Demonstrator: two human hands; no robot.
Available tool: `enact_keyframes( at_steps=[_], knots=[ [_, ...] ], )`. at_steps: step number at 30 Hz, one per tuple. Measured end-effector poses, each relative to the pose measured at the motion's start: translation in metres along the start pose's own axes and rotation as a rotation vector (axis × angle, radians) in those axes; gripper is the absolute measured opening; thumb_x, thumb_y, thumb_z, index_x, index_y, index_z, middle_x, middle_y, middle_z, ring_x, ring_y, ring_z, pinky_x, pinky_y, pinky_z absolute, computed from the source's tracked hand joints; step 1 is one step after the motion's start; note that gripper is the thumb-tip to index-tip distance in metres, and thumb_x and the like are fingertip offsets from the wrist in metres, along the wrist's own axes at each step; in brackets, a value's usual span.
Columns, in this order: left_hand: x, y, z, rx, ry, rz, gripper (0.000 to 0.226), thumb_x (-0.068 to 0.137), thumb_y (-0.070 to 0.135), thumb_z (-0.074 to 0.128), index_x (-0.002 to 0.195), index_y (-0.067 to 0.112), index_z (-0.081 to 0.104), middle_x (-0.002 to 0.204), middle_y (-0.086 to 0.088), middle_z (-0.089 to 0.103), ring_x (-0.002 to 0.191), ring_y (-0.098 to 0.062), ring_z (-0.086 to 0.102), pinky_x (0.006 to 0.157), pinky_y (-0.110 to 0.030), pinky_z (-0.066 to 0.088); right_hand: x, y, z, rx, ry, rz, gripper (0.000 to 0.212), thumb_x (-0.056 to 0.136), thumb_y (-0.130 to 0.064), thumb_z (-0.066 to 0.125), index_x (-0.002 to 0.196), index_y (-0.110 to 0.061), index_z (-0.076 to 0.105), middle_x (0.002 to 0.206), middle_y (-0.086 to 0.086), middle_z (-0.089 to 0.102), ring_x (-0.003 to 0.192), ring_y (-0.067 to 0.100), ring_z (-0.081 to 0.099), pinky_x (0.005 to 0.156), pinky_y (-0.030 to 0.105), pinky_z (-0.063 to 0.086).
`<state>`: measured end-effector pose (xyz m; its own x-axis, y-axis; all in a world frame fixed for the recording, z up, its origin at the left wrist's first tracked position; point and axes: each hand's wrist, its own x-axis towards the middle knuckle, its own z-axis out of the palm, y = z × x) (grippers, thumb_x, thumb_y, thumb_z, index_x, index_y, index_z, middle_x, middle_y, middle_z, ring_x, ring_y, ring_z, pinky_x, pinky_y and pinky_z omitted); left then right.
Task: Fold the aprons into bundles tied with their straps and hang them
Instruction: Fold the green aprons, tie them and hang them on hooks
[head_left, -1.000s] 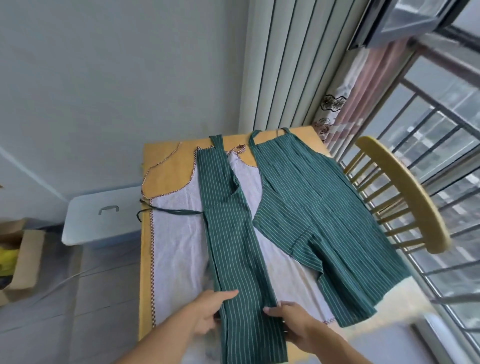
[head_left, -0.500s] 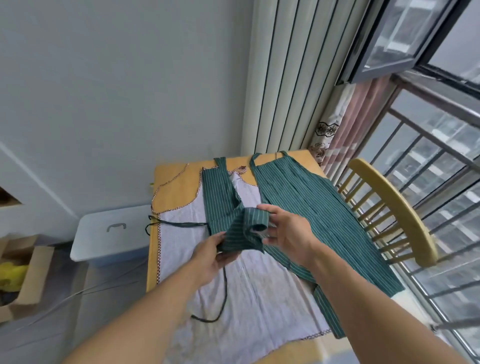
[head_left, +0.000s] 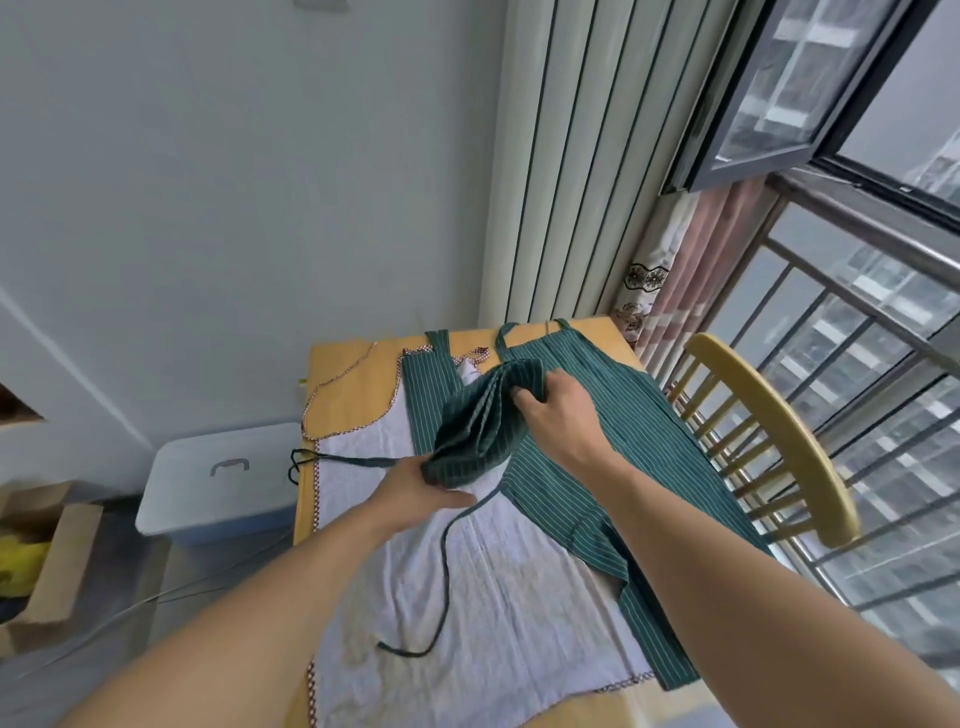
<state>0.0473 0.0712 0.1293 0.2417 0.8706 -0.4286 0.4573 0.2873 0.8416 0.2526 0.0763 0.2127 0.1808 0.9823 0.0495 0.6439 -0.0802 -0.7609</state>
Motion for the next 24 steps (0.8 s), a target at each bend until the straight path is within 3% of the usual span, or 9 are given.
enact_keyframes(
  at_steps=[2,4,8,11,13,15,17,20,24],
  knots=[
    [0.000,-0.004,0.001,0.112,0.021,-0.046,0.046,0.071,0.058,0.085,0.100,0.023,0.077,0.098,0.010,0.075,0.093,-0.007,0.068,0.085,-0.031,0.057,0.001,0.007,0.004,0.054,-0.041,0.035,0.027,0.101,-0.031,0.057,0.084,-0.011,0.061,0.077,0.002,0.067,0.061,0.017,0.057,0.054,0.029,0.044],
    [-0.001,-0.010,0.003,0.115,0.035,-0.022,0.056,0.069,0.071,0.076,0.100,0.025,0.075,0.102,0.008,0.076,0.097,-0.012,0.070,0.091,-0.039,0.058,0.000,0.014,0.008,0.117,-0.107,0.059,0.020,0.102,-0.035,0.057,0.097,-0.017,0.063,0.088,-0.001,0.072,0.074,0.014,0.067,0.062,0.032,0.054],
    [-0.004,-0.007,0.007,-0.245,0.076,0.011,0.029,0.088,0.029,0.080,0.112,0.029,0.065,0.104,0.016,0.070,0.094,0.000,0.065,0.079,-0.017,0.052,-0.007,0.028,0.015,0.122,-0.253,0.042,0.016,0.106,-0.030,0.051,0.101,-0.018,0.061,0.098,0.002,0.073,0.089,0.020,0.070,0.080,0.045,0.059],
    [-0.001,-0.004,0.003,-0.378,0.095,0.019,0.026,0.087,0.019,0.081,0.110,0.021,0.070,0.112,0.005,0.075,0.101,-0.010,0.070,0.087,-0.024,0.054,-0.009,0.035,0.010,-0.017,-0.331,0.016,0.021,0.110,-0.026,0.041,0.110,-0.015,0.058,0.106,0.004,0.068,0.096,0.023,0.063,0.086,0.042,0.051],
    [-0.007,0.001,0.002,-0.414,0.046,-0.012,0.031,0.084,0.020,0.083,0.112,0.018,0.071,0.111,0.002,0.077,0.106,-0.017,0.071,0.095,-0.034,0.056,-0.011,0.038,0.003,0.089,-0.386,0.115,0.024,0.110,-0.025,0.040,0.112,-0.013,0.061,0.108,0.007,0.069,0.101,0.026,0.065,0.088,0.040,0.050],
    [-0.017,0.001,0.004,-0.434,-0.092,-0.058,0.040,0.083,0.017,0.083,0.119,0.015,0.068,0.113,-0.002,0.077,0.108,-0.021,0.071,0.101,-0.045,0.055,-0.014,0.044,-0.002,0.199,-0.481,0.293,0.026,0.109,-0.026,0.042,0.115,-0.010,0.063,0.113,0.015,0.071,0.106,0.033,0.067,0.097,0.046,0.052],
    [-0.026,-0.003,0.009,-0.446,-0.292,-0.126,0.040,0.087,0.011,0.078,0.124,0.014,0.064,0.118,-0.007,0.075,0.112,-0.027,0.070,0.102,-0.053,0.053,-0.018,0.052,-0.004,0.092,-0.666,0.438,0.027,0.108,-0.025,0.043,0.119,-0.008,0.061,0.116,0.019,0.070,0.107,0.035,0.069,0.097,0.050,0.055],
    [-0.037,-0.017,0.019,-0.403,-0.543,-0.260,0.035,0.098,0.004,0.063,0.132,0.008,0.058,0.125,-0.014,0.072,0.115,-0.030,0.070,0.093,-0.051,0.059,-0.031,0.059,-0.002,-0.221,-0.951,0.624,0.026,0.107,-0.019,0.048,0.124,-0.002,0.058,0.117,0.021,0.070,0.101,0.034,0.073,0.088,0.051,0.060],
    [-0.050,-0.039,0.022,-0.414,-0.851,-0.421,0.034,0.102,0.001,0.052,0.135,0.003,0.057,0.130,-0.020,0.067,0.111,-0.032,0.070,0.081,-0.044,0.063,-0.047,0.062,0.006,-0.229,-1.277,0.811,0.035,0.107,-0.016,0.047,0.137,0.001,0.053,0.111,0.019,0.069,0.097,0.034,0.070,0.088,0.053,0.059]
  ],
)
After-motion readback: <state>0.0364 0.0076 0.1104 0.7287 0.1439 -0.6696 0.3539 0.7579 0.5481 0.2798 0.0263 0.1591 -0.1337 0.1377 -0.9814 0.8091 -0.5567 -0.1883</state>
